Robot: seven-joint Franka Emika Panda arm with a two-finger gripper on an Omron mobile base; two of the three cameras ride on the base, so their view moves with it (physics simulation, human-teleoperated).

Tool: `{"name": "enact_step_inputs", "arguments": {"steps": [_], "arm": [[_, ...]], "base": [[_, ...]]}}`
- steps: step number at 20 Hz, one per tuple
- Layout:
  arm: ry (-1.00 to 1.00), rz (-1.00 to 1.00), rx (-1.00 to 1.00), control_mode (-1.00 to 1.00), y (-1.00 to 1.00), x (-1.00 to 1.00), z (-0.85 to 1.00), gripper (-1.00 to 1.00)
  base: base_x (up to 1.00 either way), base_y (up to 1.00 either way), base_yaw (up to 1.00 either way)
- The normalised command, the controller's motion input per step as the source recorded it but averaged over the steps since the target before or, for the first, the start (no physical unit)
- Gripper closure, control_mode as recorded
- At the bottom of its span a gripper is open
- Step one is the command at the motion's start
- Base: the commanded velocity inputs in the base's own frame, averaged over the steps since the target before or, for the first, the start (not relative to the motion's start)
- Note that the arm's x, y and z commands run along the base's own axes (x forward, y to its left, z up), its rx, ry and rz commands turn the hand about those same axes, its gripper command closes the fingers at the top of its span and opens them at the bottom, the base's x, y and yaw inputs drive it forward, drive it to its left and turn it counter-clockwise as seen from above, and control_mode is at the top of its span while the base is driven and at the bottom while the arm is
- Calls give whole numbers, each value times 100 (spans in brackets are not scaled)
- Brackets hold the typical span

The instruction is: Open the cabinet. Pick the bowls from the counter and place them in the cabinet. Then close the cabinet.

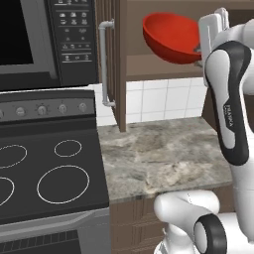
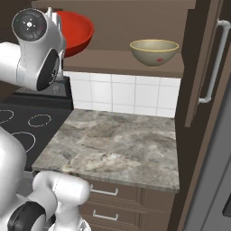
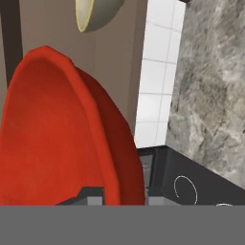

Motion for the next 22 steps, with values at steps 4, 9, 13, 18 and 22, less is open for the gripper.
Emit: {"name": "enact_step_inputs", "arguments": {"steps": [4,9,13,18,22], "arm": [[0,0,0,-100,0,39,-17,100],[0,0,0,-100,0,47,-11,100],[-1,0,0,-100,0,45,-13,100],[0,0,0,-100,0,44,-23,100],[0,0,0,-100,0,51,-23,100]], "base": [[0,0,0],[0,0,0],[0,0,0],[0,0,0],[0,0,0]]}}
